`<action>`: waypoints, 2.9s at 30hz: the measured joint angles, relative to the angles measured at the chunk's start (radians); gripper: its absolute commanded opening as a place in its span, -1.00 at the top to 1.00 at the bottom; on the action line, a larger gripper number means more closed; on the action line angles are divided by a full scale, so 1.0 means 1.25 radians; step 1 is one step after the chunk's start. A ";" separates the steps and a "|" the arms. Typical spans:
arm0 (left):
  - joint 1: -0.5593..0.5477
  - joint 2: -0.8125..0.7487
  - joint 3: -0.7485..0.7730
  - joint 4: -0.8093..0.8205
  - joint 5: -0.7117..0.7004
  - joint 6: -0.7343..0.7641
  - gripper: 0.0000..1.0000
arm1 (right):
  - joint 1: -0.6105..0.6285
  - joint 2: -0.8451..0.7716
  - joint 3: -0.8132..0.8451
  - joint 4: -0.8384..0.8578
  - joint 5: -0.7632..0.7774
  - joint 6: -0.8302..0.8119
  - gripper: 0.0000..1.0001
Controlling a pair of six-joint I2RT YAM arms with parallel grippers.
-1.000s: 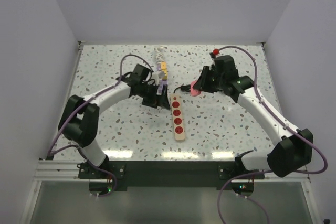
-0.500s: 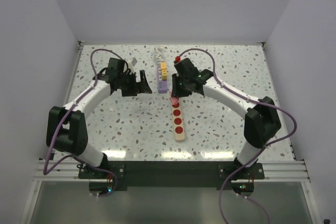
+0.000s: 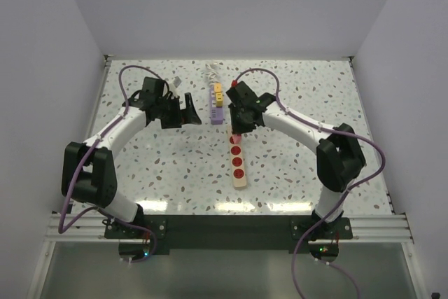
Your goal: Insert the plug
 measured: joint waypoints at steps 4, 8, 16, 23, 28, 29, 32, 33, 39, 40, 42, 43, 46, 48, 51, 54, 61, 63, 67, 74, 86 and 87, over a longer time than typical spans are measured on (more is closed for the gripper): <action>0.003 0.000 0.000 0.000 0.004 0.000 -1.00 | 0.000 0.012 0.000 -0.001 0.007 0.000 1.00; 0.003 0.000 0.000 0.000 0.010 0.000 -1.00 | 0.000 0.031 0.006 -0.001 0.014 0.000 1.00; 0.003 0.000 0.000 0.000 0.013 0.000 -1.00 | 0.000 0.034 0.006 0.006 0.025 -0.003 1.00; 0.003 0.000 0.000 0.000 0.013 0.000 -1.00 | 0.000 0.034 0.006 0.014 0.027 -0.003 1.00; 0.003 0.000 -0.003 0.001 0.015 0.001 -1.00 | 0.000 0.035 0.006 0.020 0.026 -0.003 1.00; 0.003 0.000 -0.004 0.001 0.016 0.000 -1.00 | 0.000 0.035 0.006 0.021 0.026 -0.002 1.00; 0.003 0.000 -0.007 0.003 0.016 0.000 -1.00 | 0.000 0.036 0.006 0.022 0.026 -0.002 1.00; 0.003 0.000 -0.009 0.003 0.016 0.000 -1.00 | 0.000 0.036 0.006 0.022 0.025 -0.002 1.00; 0.003 0.000 -0.016 0.005 0.017 0.000 -1.00 | 0.001 0.036 0.005 0.022 0.025 0.000 1.00; 0.003 0.000 -0.016 0.005 0.018 0.000 -1.00 | 0.002 0.036 0.005 0.022 0.025 0.001 1.00; 0.003 0.000 -0.016 0.005 0.018 0.000 -1.00 | 0.002 0.036 0.003 0.022 0.025 0.001 1.00; 0.004 0.000 -0.016 0.005 0.019 0.000 -1.00 | 0.002 0.036 0.003 0.022 0.025 0.002 1.00; 0.004 0.000 -0.018 0.006 0.019 0.000 -1.00 | 0.004 0.036 0.003 0.022 0.025 0.003 1.00; 0.005 0.000 -0.022 0.009 0.019 0.000 -1.00 | 0.006 0.036 0.002 0.023 0.025 0.004 1.00; 0.006 0.000 -0.029 0.010 0.020 0.000 -1.00 | 0.008 0.036 -0.002 0.028 0.026 0.007 1.00; 0.008 0.000 -0.029 0.011 0.021 0.000 -1.00 | 0.008 0.041 -0.002 0.031 0.026 0.010 1.00; 0.011 0.000 -0.040 0.012 0.023 0.000 -1.00 | 0.010 0.044 -0.002 0.034 0.032 0.015 1.00; 0.013 0.000 -0.042 0.011 0.024 0.000 -1.00 | 0.013 0.043 -0.007 0.040 0.042 0.015 1.00; 0.014 0.000 -0.042 0.013 0.025 0.000 -1.00 | 0.021 0.033 -0.028 0.063 0.056 0.015 1.00; 0.014 0.000 -0.042 0.015 0.028 0.000 -1.00 | 0.052 0.029 -0.053 0.097 0.100 0.012 1.00; 0.015 0.000 -0.053 0.018 0.031 0.000 -1.00 | 0.070 0.027 -0.062 0.109 0.132 0.009 1.00; 0.016 0.000 -0.053 0.018 0.031 0.000 -1.00 | 0.070 0.027 -0.063 0.110 0.134 0.009 1.00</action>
